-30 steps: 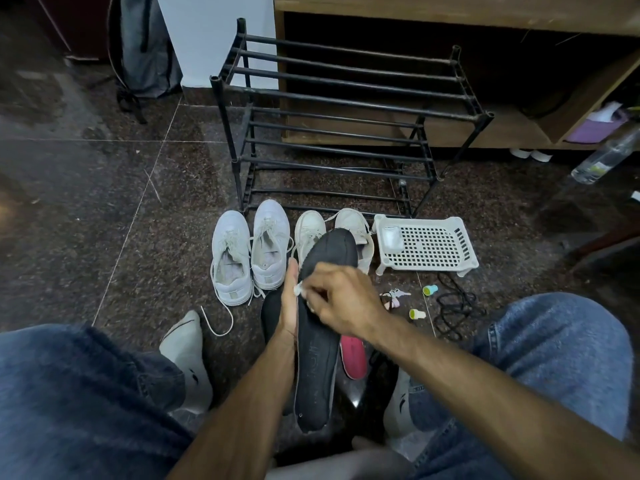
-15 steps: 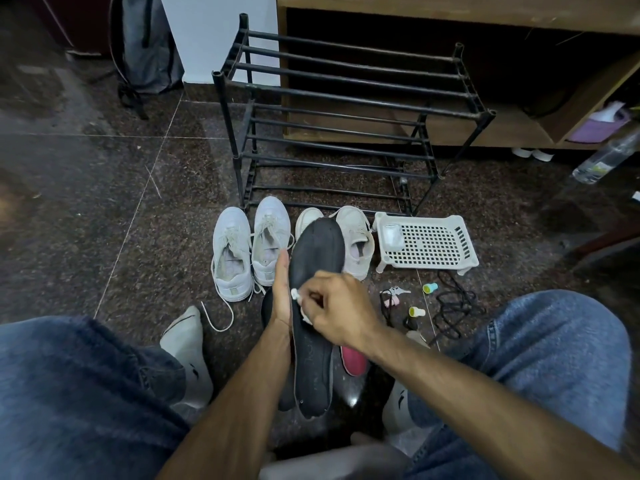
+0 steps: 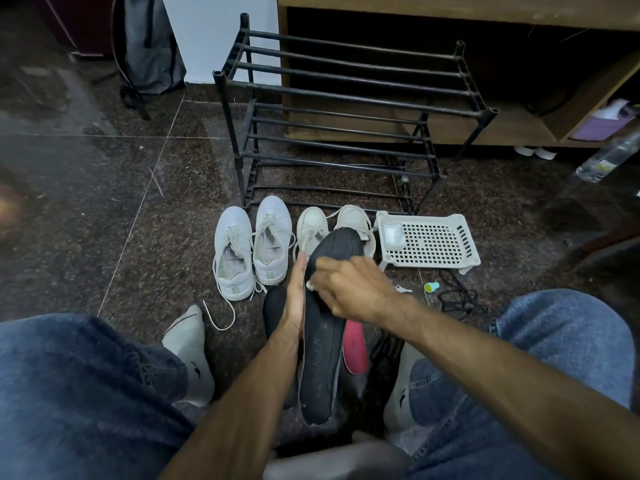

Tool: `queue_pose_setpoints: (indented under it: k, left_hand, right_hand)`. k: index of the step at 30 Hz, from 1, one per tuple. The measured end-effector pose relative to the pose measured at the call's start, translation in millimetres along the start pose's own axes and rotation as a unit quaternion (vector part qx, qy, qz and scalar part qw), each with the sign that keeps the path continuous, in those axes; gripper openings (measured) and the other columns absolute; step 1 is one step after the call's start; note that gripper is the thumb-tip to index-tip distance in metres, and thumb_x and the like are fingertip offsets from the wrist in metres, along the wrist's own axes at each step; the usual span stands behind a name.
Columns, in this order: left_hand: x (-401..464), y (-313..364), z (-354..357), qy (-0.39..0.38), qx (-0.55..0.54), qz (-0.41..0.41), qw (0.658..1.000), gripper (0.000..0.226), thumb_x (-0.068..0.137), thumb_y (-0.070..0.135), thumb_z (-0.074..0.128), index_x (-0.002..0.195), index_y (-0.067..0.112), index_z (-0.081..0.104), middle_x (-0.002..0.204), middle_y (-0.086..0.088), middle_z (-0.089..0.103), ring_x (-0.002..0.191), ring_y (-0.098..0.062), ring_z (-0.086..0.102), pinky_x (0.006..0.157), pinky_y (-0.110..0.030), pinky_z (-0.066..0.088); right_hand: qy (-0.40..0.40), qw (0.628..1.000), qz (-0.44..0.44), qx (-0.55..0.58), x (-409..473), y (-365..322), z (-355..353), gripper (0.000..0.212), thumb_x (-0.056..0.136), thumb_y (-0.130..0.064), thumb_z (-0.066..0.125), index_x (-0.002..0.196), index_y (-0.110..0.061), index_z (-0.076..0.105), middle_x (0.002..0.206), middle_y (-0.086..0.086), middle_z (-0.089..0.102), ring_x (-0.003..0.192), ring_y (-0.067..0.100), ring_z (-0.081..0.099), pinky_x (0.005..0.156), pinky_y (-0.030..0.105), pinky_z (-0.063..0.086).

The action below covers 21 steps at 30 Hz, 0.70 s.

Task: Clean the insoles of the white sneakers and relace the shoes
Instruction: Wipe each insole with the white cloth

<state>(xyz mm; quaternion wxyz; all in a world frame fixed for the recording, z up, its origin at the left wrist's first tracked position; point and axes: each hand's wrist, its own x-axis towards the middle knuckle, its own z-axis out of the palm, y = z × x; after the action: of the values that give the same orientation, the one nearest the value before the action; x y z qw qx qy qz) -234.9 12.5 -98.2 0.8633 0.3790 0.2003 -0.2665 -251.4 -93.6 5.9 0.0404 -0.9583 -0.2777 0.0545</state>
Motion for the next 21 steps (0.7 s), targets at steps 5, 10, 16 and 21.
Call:
queue_pose_setpoints:
  k: [5, 10, 16, 21]
  left_hand:
    - [-8.2, 3.0, 11.9, -0.038, -0.035, 0.017, 0.999, 0.079, 0.085, 0.057, 0.058, 0.136, -0.003, 0.049, 0.109, -0.021, 0.059, 0.094, -0.028, 0.06, 0.078, -0.039, 0.052]
    - [-8.3, 11.1, 8.0, -0.016, -0.061, 0.09, 0.994, 0.056, 0.1, 0.038, 0.034, 0.059, 0.018, 0.066, 0.054, 0.011, 0.064, 0.052, 0.003, 0.062, 0.054, -0.011, 0.05]
    - [-7.2, 6.3, 8.7, -0.064, -0.109, 0.051, 0.991, 0.051, 0.093, 0.046, 0.046, 0.108, 0.003, 0.07, 0.1, -0.014, 0.068, 0.092, -0.023, 0.065, 0.086, -0.036, 0.052]
    - [-12.2, 8.9, 9.7, -0.053, -0.079, 0.049, 0.994, 0.062, 0.09, 0.05, 0.051, 0.123, -0.001, 0.062, 0.108, -0.018, 0.063, 0.093, -0.029, 0.062, 0.084, -0.042, 0.049]
  right_hand:
    - [0.066, 0.994, 0.086, 0.017, 25.7, 23.4, -1.5, 0.019, 0.091, -0.022, 0.048, 0.093, -0.015, 0.066, 0.098, 0.002, 0.061, 0.083, 0.036, 0.062, 0.065, 0.038, 0.045]
    - [0.076, 0.978, 0.058, 0.187, -9.5, -18.9, 23.9, 0.029, 0.085, -0.029, 0.046, 0.082, -0.017, 0.072, 0.08, -0.002, 0.063, 0.068, 0.024, 0.061, 0.059, 0.036, 0.05]
    - [0.091, 0.984, 0.137, 0.069, 10.8, 7.4, 19.1, 0.02, 0.093, -0.025, 0.048, 0.093, -0.016, 0.066, 0.098, 0.001, 0.061, 0.083, 0.035, 0.062, 0.065, 0.037, 0.045]
    - [0.117, 0.97, 0.187, 0.1, 23.2, 16.2, 14.6, 0.017, 0.089, -0.021, 0.054, 0.09, -0.017, 0.071, 0.094, 0.002, 0.065, 0.085, 0.032, 0.063, 0.069, 0.036, 0.048]
